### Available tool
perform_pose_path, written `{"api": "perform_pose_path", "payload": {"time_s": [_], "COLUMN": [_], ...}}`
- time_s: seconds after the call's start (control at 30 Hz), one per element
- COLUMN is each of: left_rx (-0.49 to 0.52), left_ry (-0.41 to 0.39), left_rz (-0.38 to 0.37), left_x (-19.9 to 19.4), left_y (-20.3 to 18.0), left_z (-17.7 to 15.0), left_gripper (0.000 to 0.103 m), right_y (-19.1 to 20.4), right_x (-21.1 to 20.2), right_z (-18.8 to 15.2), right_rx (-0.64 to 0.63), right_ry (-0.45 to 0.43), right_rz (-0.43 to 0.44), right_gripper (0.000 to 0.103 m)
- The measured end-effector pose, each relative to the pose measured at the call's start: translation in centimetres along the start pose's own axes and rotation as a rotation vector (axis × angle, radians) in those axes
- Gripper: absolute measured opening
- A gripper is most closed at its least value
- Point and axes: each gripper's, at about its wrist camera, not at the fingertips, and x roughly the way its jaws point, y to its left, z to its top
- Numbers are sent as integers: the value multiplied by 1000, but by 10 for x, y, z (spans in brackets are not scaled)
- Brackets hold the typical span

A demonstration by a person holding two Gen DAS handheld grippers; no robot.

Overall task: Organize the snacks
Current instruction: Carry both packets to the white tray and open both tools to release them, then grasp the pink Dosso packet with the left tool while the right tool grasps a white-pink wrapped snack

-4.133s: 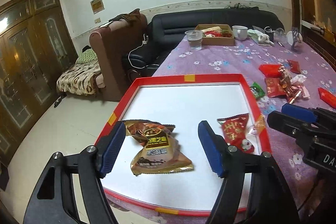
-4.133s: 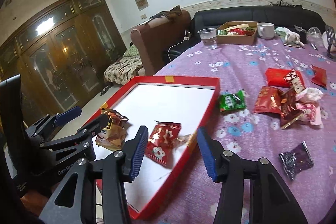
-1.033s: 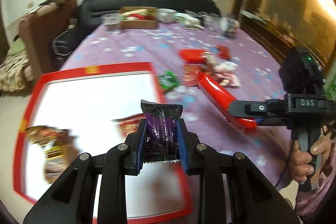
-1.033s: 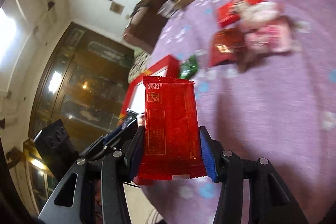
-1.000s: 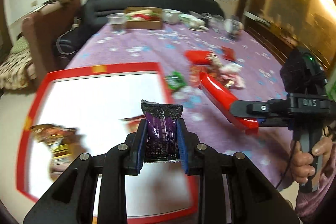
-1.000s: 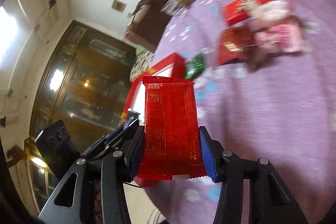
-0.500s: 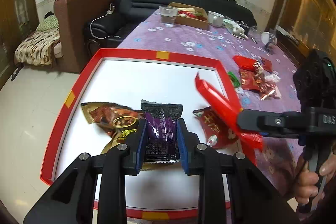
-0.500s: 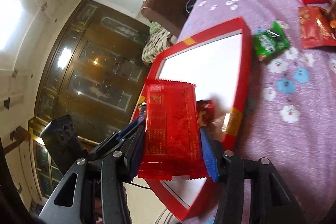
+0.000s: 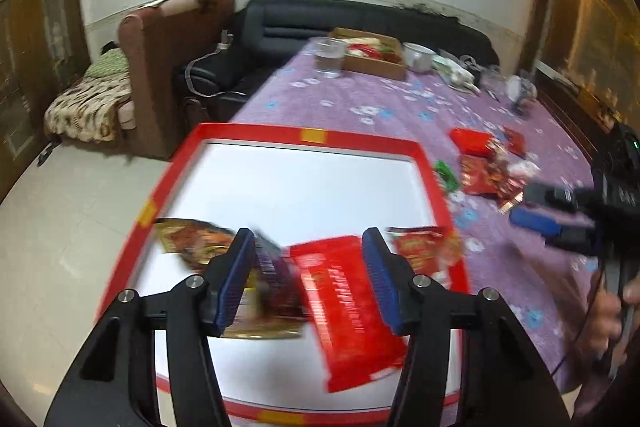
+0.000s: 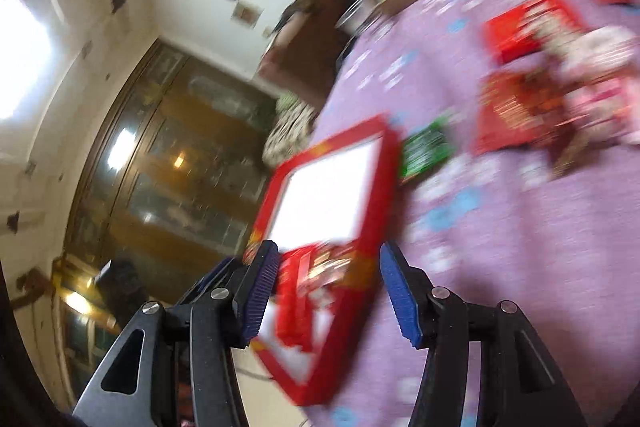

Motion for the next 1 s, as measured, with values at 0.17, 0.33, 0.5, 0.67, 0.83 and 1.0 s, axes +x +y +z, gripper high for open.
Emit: {"api": "perform_pose_path", "payload": {"time_s": [0.17, 0.33, 0.5, 0.67, 0.83, 1.0], "left_rx": [58, 126, 182, 205, 216, 249], "left_ry": [12, 20, 48, 81, 132, 146], "left_rz": [-37, -81, -128, -145, -167, -192], "left_x": [2, 5, 12, 24, 39, 49], "left_y": [-29, -61, -92, -114, -136, -166], "left_z": [2, 11, 22, 27, 29, 34], "left_gripper": [54, 54, 54, 54, 54, 54], "right_y": [-34, -71, -109, -126, -130, -158], "right_x": [-49, -84, -87, -66, -45, -70], "right_z": [19, 38, 67, 88, 95, 94], "right_rx": [50, 132, 214, 262, 211, 324], "right_ry": [-131, -226, -269, -223, -181, -259], "right_rz": [-113, -179, -239, -221, -262, -166], "right_gripper": [57, 58, 59, 58, 20, 14]}}
